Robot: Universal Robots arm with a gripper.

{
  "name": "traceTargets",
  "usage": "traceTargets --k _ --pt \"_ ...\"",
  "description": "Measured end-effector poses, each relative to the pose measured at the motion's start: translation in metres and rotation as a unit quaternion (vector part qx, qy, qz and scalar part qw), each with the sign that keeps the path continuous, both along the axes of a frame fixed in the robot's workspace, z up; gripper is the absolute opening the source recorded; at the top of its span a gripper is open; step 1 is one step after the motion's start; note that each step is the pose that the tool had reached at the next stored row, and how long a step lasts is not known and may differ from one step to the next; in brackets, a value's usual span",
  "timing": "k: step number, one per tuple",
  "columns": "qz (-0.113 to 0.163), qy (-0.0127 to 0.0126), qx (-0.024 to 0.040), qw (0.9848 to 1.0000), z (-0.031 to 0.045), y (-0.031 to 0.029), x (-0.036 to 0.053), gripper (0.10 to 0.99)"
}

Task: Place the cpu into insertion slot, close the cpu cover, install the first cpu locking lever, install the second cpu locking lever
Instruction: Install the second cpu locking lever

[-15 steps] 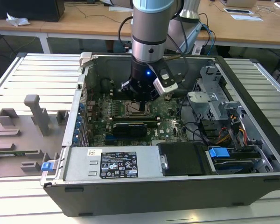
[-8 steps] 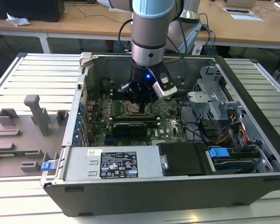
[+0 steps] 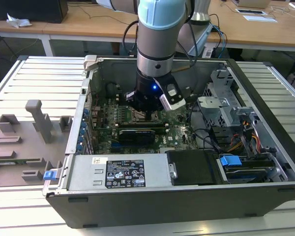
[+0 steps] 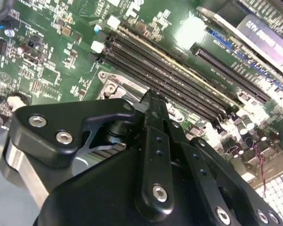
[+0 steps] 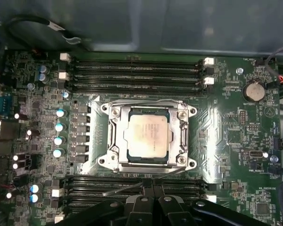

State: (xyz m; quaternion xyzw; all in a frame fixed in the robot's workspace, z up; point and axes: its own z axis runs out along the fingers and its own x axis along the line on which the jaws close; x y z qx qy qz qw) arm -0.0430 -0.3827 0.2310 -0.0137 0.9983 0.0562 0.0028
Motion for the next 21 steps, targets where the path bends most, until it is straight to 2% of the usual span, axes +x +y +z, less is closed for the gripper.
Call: traceTargets --k 4,11,21 --pt "0.000 0.0000 0.0033 1.0000 -0.0077 -0.0026 -0.0007 0.106" --pt "0.000 0.0000 0.0039 1.0000 -0.0109 -0.0026 -0.0033 0.106" --pt "0.000 0.0000 0.0039 1.0000 -0.0183 -0.0021 -0.0236 0.106"
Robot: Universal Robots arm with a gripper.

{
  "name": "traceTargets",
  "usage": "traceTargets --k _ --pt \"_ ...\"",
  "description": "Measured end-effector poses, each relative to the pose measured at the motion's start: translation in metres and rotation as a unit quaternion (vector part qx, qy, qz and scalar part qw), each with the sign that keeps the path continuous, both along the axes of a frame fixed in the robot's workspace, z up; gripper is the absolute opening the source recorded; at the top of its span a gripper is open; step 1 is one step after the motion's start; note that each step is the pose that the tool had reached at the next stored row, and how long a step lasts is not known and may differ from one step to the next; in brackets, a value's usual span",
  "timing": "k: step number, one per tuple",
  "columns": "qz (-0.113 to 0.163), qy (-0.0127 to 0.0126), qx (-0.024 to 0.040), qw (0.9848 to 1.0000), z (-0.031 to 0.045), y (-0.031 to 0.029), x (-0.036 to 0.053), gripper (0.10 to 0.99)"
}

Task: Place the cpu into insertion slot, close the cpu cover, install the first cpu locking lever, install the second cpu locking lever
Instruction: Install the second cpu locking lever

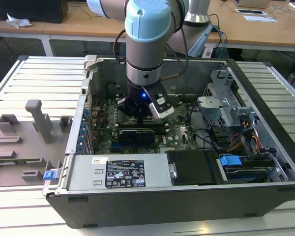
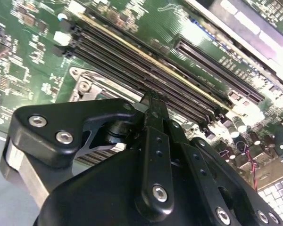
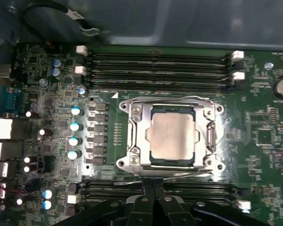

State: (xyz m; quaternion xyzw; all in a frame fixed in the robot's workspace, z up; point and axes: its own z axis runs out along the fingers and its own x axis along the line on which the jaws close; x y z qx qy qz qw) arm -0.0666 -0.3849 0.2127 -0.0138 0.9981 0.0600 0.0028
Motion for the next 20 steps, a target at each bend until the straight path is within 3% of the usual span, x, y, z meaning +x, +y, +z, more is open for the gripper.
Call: traceTargets --k 7,11,17,20 --pt "0.000 0.0000 0.0000 1.0000 -0.0041 0.0017 -0.0141 0.106" --pt "0.002 0.0000 0.0006 1.0000 -0.0065 0.0069 -0.0246 0.106" --pt "0.007 0.0000 0.0037 1.0000 -0.0094 0.0159 -0.0269 0.106" --pt "0.012 0.0001 0.0077 0.9999 -0.0124 0.0162 -0.0270 0.106"
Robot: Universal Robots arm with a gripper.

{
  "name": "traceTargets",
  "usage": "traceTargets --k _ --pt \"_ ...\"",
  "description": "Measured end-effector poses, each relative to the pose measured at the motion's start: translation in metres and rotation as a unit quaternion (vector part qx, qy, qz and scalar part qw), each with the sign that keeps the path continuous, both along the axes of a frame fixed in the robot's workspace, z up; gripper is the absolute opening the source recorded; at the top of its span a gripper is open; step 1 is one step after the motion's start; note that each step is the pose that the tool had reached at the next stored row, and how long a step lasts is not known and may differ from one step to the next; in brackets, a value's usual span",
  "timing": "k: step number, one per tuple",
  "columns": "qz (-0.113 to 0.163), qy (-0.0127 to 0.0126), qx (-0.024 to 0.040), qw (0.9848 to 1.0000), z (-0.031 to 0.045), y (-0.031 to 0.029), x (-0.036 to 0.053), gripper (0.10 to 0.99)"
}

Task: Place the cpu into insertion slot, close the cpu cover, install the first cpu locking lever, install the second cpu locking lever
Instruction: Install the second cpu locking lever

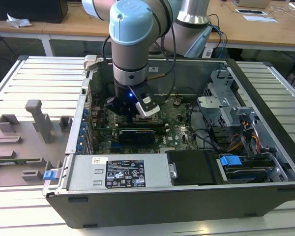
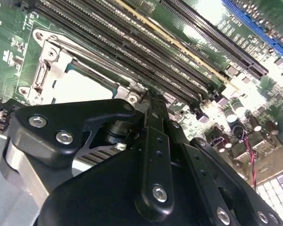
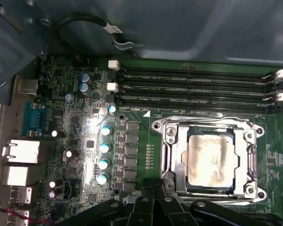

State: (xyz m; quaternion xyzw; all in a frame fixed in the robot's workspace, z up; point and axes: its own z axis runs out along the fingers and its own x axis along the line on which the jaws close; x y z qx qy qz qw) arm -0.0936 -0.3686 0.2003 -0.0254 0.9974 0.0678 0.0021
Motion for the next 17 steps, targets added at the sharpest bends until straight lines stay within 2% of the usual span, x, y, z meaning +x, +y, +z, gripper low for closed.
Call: traceTargets --k 2,5,7,9,10,13,16,17 --pt "0.001 -0.0013 0.0015 1.0000 0.0028 0.0001 0.0001 0.106" --pt "0.002 -0.0014 0.0014 1.0000 0.0145 0.0001 0.0008 0.106" --pt "0.001 0.0038 0.0014 1.0000 0.0145 0.0012 0.0128 0.106" --pt "0.001 0.0113 0.0013 0.9999 0.0140 0.0022 0.0230 0.106" --pt "0.002 0.0158 0.0014 0.9999 0.0134 0.0029 0.0290 0.106" --pt "0.002 0.0257 0.0014 0.9997 0.0117 0.0048 0.0433 0.106" --pt "0.001 0.0304 -0.0042 0.9995 0.0105 0.0093 0.0551 0.106" --pt "0.001 0.0317 -0.0162 0.9994 0.0101 0.0140 0.0589 0.106"
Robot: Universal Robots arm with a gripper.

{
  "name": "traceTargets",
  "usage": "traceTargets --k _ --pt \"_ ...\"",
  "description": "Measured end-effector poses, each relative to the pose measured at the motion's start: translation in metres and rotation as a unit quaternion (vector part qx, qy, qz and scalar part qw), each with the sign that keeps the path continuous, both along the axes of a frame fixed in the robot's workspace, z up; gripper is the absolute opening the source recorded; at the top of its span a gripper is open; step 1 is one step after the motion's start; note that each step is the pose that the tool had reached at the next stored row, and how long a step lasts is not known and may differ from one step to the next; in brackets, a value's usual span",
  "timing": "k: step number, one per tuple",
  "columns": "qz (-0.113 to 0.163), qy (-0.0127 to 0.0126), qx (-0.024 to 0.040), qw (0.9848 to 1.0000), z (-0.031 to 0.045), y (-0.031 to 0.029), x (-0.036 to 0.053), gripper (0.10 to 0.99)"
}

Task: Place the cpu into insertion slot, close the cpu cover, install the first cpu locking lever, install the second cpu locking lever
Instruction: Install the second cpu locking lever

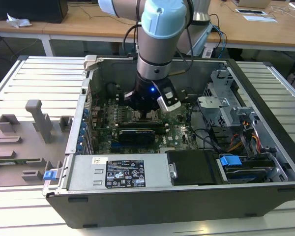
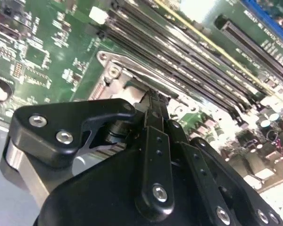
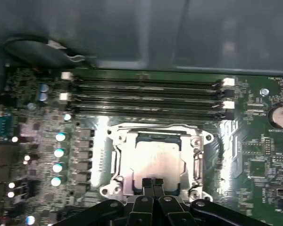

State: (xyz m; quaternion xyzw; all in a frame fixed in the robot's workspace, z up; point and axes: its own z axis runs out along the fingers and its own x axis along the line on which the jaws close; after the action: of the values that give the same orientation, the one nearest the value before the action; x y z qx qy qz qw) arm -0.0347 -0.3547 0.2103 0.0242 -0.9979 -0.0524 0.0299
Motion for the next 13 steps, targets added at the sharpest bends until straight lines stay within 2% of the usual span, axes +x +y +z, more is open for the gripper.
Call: traceTargets --k 1,3,4,5,7,9,11,13 --pt "0.000 0.0002 -0.0137 0.9999 -0.0002 0.0052 0.0019 0.106" --pt "0.000 0.0003 -0.0276 0.9996 -0.0002 0.0117 0.0030 0.106" --pt "0.000 0.0003 -0.0372 0.9993 -0.0001 0.0176 0.0032 0.106" --pt "0.000 0.0003 -0.0413 0.9991 -0.0002 0.0222 0.0033 0.106" --pt "0.000 0.0003 -0.0448 0.9990 0.0018 0.0293 0.0033 0.106" --pt "0.000 0.0003 -0.0449 0.9990 0.0093 0.0300 0.0033 0.106" --pt "0.000 0.0003 -0.0450 0.9990 0.0272 0.0303 0.0033 0.106" --pt "0.000 0.0003 -0.0450 0.9990 0.0380 0.0303 0.0033 0.106"
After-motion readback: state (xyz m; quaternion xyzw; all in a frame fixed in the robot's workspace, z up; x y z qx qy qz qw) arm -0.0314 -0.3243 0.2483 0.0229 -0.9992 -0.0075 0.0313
